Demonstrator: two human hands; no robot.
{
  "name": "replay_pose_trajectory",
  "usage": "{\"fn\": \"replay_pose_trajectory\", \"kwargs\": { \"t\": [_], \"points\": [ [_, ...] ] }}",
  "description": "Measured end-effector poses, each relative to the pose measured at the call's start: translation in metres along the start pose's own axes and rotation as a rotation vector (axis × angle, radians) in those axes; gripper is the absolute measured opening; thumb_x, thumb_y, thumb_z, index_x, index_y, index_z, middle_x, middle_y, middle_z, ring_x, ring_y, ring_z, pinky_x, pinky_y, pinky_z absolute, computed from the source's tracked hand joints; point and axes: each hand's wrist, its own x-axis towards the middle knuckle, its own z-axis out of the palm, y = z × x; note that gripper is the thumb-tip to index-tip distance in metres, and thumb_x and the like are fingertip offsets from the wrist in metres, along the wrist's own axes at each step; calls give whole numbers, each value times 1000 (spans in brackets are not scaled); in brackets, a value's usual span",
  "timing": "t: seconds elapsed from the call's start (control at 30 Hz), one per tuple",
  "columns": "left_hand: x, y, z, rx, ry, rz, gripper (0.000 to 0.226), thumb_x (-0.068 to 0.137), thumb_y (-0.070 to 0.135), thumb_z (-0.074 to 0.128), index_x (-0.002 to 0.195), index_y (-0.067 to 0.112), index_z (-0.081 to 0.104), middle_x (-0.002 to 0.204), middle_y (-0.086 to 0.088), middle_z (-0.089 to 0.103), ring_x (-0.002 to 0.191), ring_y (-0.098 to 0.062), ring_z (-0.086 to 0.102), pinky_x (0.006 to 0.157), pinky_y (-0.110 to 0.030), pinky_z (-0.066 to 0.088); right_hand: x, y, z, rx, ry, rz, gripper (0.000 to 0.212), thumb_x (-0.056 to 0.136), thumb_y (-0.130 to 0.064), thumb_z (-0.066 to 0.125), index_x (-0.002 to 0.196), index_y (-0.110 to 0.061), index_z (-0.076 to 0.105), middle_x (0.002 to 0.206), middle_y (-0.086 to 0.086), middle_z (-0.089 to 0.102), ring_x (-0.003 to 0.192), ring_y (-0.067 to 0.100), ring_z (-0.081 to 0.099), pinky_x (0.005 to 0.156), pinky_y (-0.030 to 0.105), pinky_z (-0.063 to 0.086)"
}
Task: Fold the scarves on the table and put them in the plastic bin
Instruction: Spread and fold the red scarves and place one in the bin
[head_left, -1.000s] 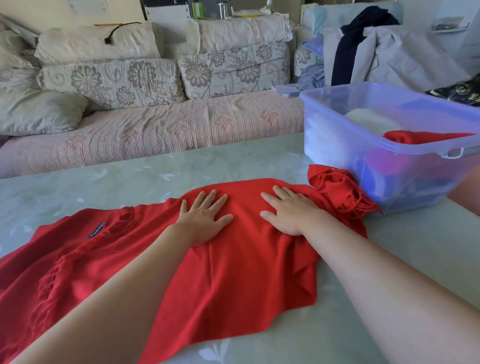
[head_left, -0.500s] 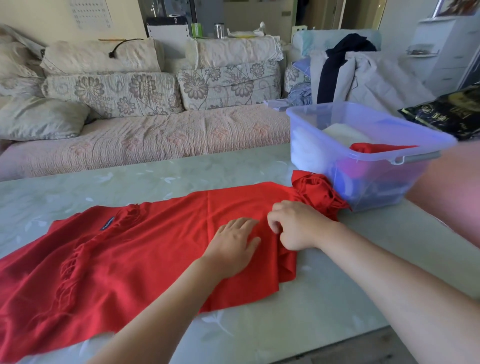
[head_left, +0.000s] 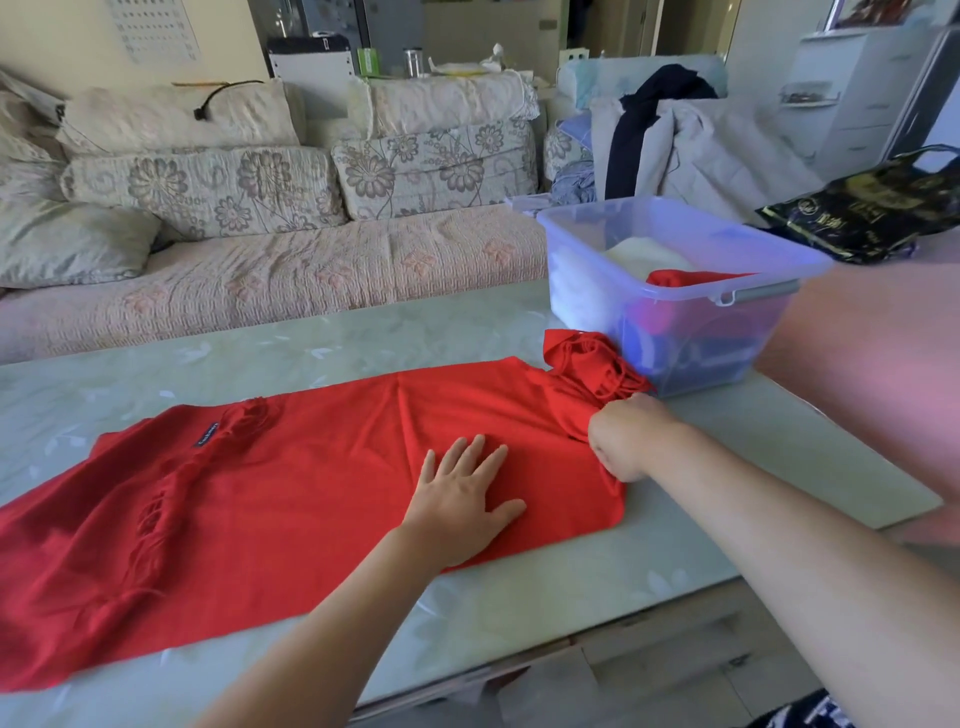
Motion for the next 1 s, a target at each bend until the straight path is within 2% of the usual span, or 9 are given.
{"fn": "replay_pose_trajectory", "kwargs": {
  "t": [0.07, 0.13, 0.23, 0.37, 0.43, 0.5, 0.63, 0.77, 1.0],
  "points": [
    [-1, 5, 2, 21, -58, 10, 75, 92, 70, 32, 155, 39, 7, 164, 3, -5, 151, -18, -10, 121, -50, -6, -2, -1, -8, -54, 22, 14, 31, 85, -21, 54, 112, -17, 68, 117, 6, 68, 111, 28, 62, 96, 36, 43],
    [1, 9, 5, 16, -85, 23, 77, 90, 73, 32, 155, 41, 6, 164, 3, -8, 150, -18, -13, 120, -52, -8, 0, -8, -16, -14, 187, -17, 33, 83, -23, 53, 110, -18, 69, 116, 6, 65, 111, 29, 60, 95, 38, 43],
    [5, 9, 1, -33, -82, 75, 73, 91, 67, 39, 155, 39, 15, 164, 6, 1, 151, -16, -6, 120, -52, -4, 7, -28, -19, 363, 318, -132, 30, 85, -26, 53, 111, -29, 67, 123, 1, 59, 120, 26, 53, 100, 37, 43],
    [2, -11, -14, -333, 165, 185, 40, 94, 19, 51, 133, 18, 57, 138, -3, 55, 131, -23, 47, 113, -32, 30, 18, -60, -16, 537, 27, -201, 62, 95, -44, 49, 153, -33, 32, 164, -1, 23, 150, 19, 24, 120, 41, 26],
    [-2, -33, -20, -313, 241, 110, 37, 92, 21, 47, 126, 17, 60, 127, -2, 60, 121, -23, 53, 107, -33, 37, 24, -66, -19, 507, -74, -172, 67, 97, -56, 42, 157, -34, 21, 166, -2, 17, 151, 17, 21, 121, 39, 21],
    [-11, -60, -27, -168, 240, -19, 43, 94, 35, 43, 134, 24, 53, 137, 2, 53, 129, -22, 47, 109, -38, 37, 33, -68, -27, 425, -126, -86, 67, 98, -64, 32, 155, -30, 30, 163, -1, 26, 149, 21, 28, 117, 43, 27],
    [-37, -116, -33, -38, -37, -158, 63, 97, 49, 45, 154, 31, 24, 162, 5, 17, 150, -19, 12, 122, -38, 14, 52, -86, -50, 277, -128, 31, 67, 100, -62, 25, 141, -16, 52, 149, 8, 48, 135, 29, 47, 105, 43, 37],
    [-54, -155, -45, -131, 105, -155, 59, 96, 45, 51, 150, 30, 33, 157, 1, 31, 145, -20, 26, 119, -36, 22, 71, -126, -72, 247, 42, -69, 59, 101, -57, 30, 146, -22, 45, 149, 9, 46, 136, 31, 44, 109, 47, 34],
    [-94, -225, -69, 182, 122, -411, 48, 92, 45, 50, 139, 39, 44, 148, 2, 37, 137, -24, 30, 107, -45, 33, 99, -236, -112, 450, 138, -337, 51, 101, -47, 41, 148, -27, 41, 151, 4, 43, 136, 29, 43, 112, 45, 33]
  ]
}}
